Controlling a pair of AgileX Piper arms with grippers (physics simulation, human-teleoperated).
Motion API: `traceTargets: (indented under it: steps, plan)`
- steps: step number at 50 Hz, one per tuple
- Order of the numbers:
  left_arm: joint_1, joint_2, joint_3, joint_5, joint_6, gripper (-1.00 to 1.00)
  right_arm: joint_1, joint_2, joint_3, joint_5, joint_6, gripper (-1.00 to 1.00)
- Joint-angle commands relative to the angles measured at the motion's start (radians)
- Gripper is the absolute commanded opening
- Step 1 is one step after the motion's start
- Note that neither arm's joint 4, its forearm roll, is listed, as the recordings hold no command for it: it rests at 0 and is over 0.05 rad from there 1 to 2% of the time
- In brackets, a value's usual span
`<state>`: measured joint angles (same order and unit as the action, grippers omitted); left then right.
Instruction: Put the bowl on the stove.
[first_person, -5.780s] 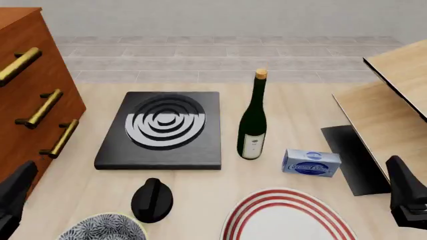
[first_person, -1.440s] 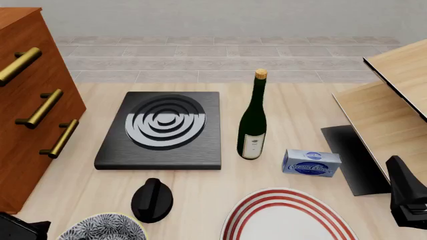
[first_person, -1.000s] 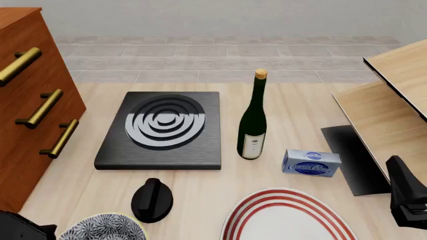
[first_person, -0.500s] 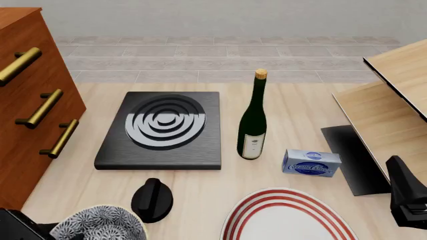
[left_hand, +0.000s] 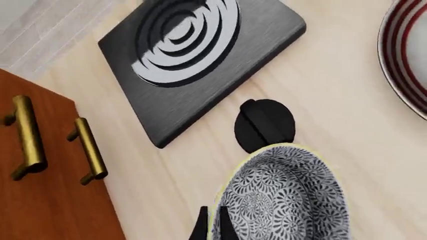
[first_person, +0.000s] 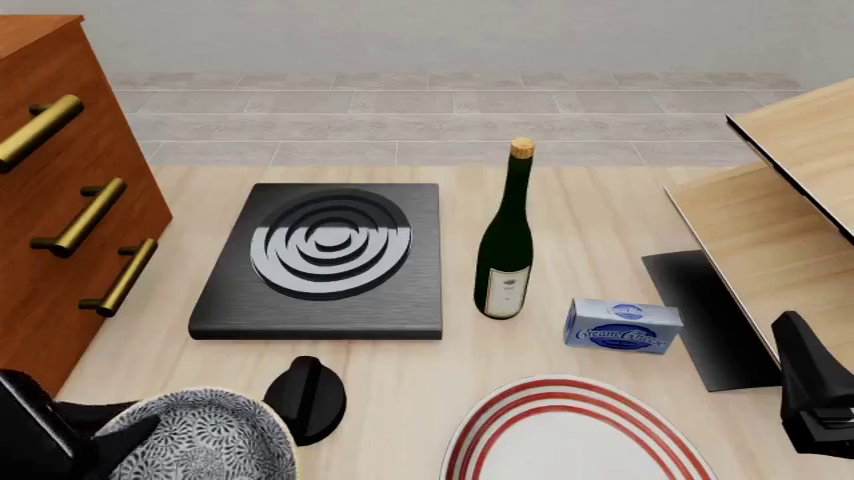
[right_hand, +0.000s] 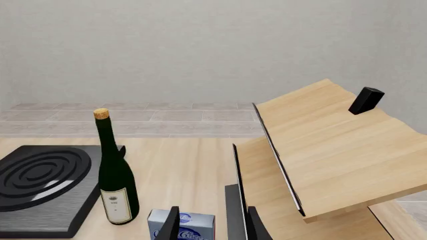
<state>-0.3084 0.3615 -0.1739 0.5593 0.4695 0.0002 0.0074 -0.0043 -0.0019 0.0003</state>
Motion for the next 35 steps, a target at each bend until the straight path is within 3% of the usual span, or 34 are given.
traceTargets:
  steps: [1, 6, 13, 21, 23, 24, 26, 30, 31, 35]
  plan:
    - [-0.037, -0.08, -0.208, 0.114, -0.033, -1.0, 0.0, 0.0, 0.0, 0.0, 0.0, 1.0]
    - [0.005, -0.106, -0.262, 0.122, -0.031, -1.0, 0.0, 0.0, 0.0, 0.0, 0.0, 1.0]
    - [-0.009, -0.088, -0.332, 0.126, -0.051, -1.0, 0.0, 0.0, 0.0, 0.0, 0.0, 1.0]
    - [-0.013, -0.062, -0.43, 0.067, -0.139, -1.0, 0.0, 0.0, 0.0, 0.0, 0.0, 1.0]
    - [0.002, -0.038, -0.453, 0.042, -0.209, -1.0, 0.0, 0.0, 0.0, 0.0, 0.0, 1.0]
    - [0.003, -0.029, -0.448, 0.032, -0.21, -1.0, 0.0, 0.0, 0.0, 0.0, 0.0, 1.0]
    - [-0.036, -0.01, -0.45, -0.016, -0.28, -1.0, 0.0, 0.0, 0.0, 0.0, 0.0, 1.0]
    - [-0.043, 0.008, -0.45, -0.065, -0.347, -1.0, 0.0, 0.0, 0.0, 0.0, 0.0, 1.0]
    - [-0.01, -0.004, -0.451, -0.083, -0.362, -1.0, 0.0, 0.0, 0.0, 0.0, 0.0, 1.0]
    - [0.012, 0.065, -0.42, -0.203, -0.514, -1.0, 0.0, 0.0, 0.0, 0.0, 0.0, 1.0]
